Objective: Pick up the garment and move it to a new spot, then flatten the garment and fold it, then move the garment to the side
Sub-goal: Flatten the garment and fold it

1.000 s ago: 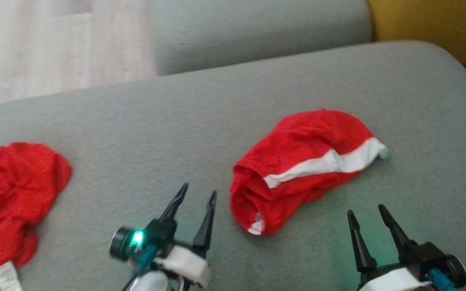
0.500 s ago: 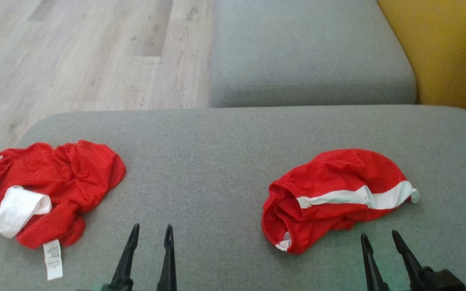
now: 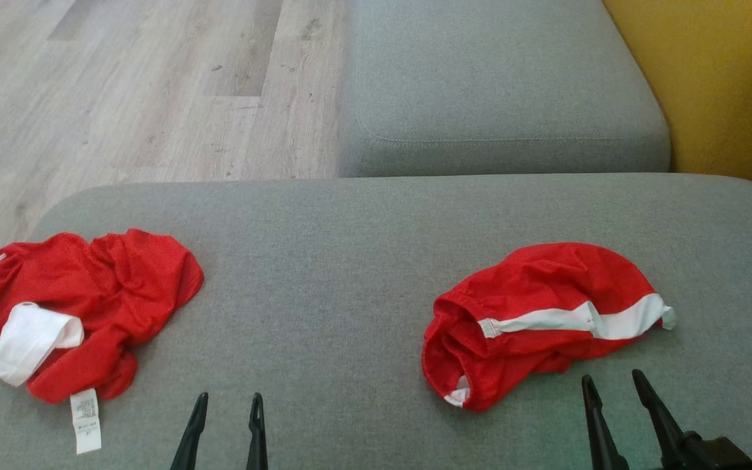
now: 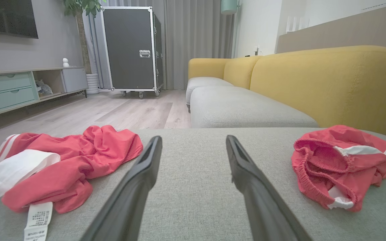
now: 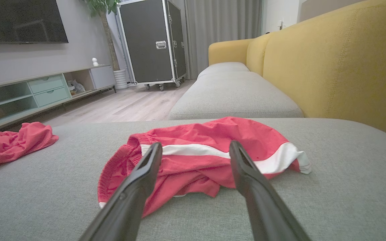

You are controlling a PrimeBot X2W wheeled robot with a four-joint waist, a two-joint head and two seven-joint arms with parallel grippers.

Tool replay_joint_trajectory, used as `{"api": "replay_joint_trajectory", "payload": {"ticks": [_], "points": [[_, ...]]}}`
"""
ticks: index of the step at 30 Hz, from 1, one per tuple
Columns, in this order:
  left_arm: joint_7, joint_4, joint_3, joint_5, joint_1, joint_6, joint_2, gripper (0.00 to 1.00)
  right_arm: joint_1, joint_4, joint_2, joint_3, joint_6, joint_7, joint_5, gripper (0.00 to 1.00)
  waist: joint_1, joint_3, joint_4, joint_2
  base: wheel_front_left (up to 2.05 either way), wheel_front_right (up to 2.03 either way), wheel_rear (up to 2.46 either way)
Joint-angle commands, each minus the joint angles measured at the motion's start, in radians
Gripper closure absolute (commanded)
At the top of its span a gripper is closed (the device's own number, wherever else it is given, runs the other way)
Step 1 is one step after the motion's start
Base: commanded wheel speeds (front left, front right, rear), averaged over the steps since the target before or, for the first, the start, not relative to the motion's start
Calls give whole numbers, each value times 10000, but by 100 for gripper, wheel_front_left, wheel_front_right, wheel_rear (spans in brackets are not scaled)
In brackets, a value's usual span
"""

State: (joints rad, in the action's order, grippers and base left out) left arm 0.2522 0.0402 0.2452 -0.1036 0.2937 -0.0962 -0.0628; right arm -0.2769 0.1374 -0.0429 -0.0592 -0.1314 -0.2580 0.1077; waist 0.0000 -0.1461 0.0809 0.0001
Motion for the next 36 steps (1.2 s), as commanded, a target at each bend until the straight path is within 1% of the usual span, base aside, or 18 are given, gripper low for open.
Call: {"api": "replay_joint_trajectory", "payload": {"ticks": [1, 5, 18, 21, 26, 29, 32, 36], "points": [[95, -368, -372, 78, -377, 7, 121, 0, 342, -372, -74, -252, 7, -38, 40, 0, 0, -3, 15, -1, 0, 0, 0], [95, -327, -366, 83, -386, 24, 123, 0, 341, -342, -74, -256, 7, -38, 36, 0, 0, -8, 41, -1, 0, 0, 0], [95, -143, -65, 134, -478, -120, 125, 0, 367, -189, -74, -322, 7, -38, -114, 0, 0, -41, 118, -1, 0, 0, 0], [95, -110, -3, 202, -485, -58, 125, 0, 360, -155, -77, -423, 7, -38, -138, 0, 0, -45, 46, -1, 0, 0, 0], [95, 34, 182, 229, -563, 85, 125, 0, 383, -135, -237, -718, 7, -38, -88, 0, 0, 28, -239, -1, 0, 0, 0], [95, 160, 386, 33, -775, 107, 125, 0, 428, -114, -238, -563, 7, -38, -155, 0, 0, 133, -508, -1, 0, 0, 0], [95, 391, 789, -222, -1201, 213, 125, 0, 488, -58, -265, -618, 7, -38, -227, 0, 0, 255, -815, -1, 0, 0, 0], [95, 775, 1586, -975, -2026, 480, 125, 0, 587, -58, -362, -758, 7, -38, -282, 0, 0, 433, -1300, -1, 0, 0, 0]]}}
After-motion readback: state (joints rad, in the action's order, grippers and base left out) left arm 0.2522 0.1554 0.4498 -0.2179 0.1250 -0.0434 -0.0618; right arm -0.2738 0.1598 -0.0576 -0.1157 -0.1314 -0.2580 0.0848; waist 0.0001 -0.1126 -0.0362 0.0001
